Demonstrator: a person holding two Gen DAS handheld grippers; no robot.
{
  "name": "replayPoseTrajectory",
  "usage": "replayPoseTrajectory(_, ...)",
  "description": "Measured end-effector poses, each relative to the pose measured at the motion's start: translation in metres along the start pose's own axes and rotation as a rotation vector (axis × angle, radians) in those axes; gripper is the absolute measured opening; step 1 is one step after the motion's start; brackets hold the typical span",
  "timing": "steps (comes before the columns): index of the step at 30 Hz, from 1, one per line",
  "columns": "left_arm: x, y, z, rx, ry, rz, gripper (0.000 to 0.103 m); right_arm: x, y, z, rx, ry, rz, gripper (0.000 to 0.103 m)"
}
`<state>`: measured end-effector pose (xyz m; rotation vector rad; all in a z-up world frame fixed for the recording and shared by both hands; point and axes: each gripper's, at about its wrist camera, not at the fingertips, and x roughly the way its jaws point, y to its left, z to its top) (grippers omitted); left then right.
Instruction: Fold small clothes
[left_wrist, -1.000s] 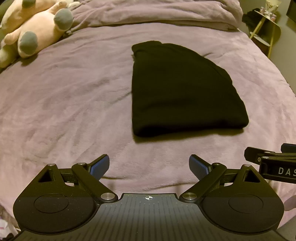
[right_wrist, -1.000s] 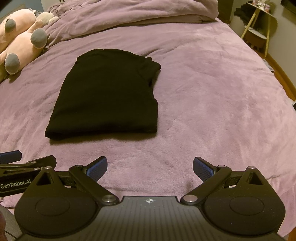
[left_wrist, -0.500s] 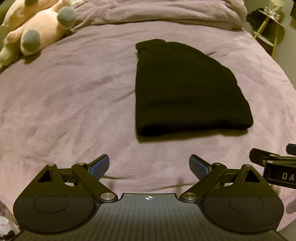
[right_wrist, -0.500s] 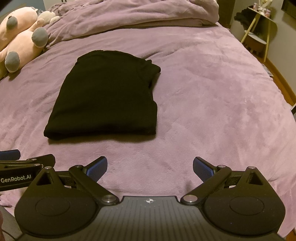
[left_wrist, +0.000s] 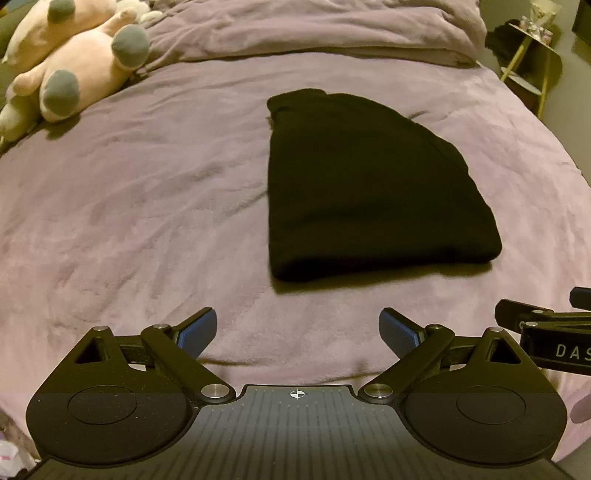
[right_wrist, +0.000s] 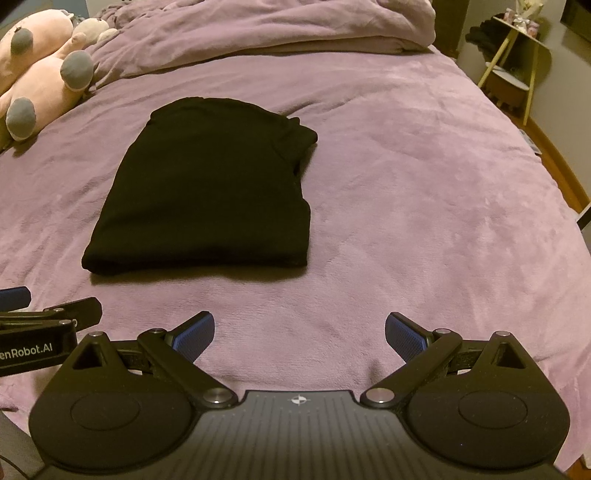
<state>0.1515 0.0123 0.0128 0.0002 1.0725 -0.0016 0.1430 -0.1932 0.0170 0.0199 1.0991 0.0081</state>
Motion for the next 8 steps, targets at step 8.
replayPoseTrajectory(8,-0.0006,-0.0022,-0.0016,0.015,0.004,-0.018,0.098,0.0008,-0.0015,-0.0005,0.005,0.004,0.001,0.099)
